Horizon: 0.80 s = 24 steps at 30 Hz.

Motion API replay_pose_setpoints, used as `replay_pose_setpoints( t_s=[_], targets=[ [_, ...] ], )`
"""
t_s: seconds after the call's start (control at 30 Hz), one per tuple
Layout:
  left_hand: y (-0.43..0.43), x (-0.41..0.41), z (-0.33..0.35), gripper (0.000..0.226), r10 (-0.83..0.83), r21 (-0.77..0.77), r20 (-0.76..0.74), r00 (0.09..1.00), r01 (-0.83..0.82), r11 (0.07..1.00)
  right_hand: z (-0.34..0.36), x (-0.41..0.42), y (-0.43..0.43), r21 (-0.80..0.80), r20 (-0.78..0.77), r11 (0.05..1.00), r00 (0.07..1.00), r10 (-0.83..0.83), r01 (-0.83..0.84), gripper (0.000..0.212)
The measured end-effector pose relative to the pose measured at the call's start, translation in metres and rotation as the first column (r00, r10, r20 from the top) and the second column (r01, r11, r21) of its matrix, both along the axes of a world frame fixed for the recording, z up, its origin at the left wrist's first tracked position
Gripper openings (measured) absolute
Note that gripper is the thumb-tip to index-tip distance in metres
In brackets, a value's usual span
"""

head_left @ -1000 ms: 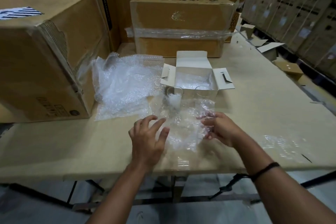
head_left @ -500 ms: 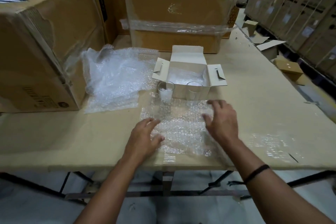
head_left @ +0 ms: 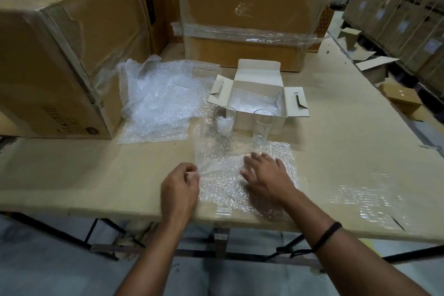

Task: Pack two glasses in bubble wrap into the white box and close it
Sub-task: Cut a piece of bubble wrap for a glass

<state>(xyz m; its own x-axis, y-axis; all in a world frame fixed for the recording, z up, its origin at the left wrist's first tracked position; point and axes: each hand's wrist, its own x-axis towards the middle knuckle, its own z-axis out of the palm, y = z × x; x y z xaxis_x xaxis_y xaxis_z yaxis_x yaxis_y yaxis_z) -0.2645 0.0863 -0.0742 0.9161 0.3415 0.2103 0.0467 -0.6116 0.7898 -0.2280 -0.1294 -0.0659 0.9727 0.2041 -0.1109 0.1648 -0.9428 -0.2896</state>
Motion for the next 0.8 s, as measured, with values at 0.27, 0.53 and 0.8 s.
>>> replay_pose_setpoints(
  t_s=[0.27, 0.53, 0.8],
  targets=[
    [-0.029, -0.011, -0.003, 0.032, -0.405, 0.226, 0.416, 0.814, 0.338, 0.913, 0.060, 0.022, 0.041, 0.650, -0.281, 0.693, 0.945, -0.165, 0.314, 0.082],
    [-0.040, -0.015, -0.006, 0.098, -0.316, -0.140, 0.109, 0.942, 0.329, 0.934, 0.056, 0.043, 0.024, 0.812, -0.576, 0.037, 0.810, -0.107, 0.582, 0.017],
    [-0.058, -0.013, -0.012, 0.062, -0.525, 0.139, 0.097, 0.845, 0.511, 0.848, 0.020, 0.041, -0.016, 0.604, -0.756, -0.290, 0.649, 0.088, 0.743, 0.037]
  ],
)
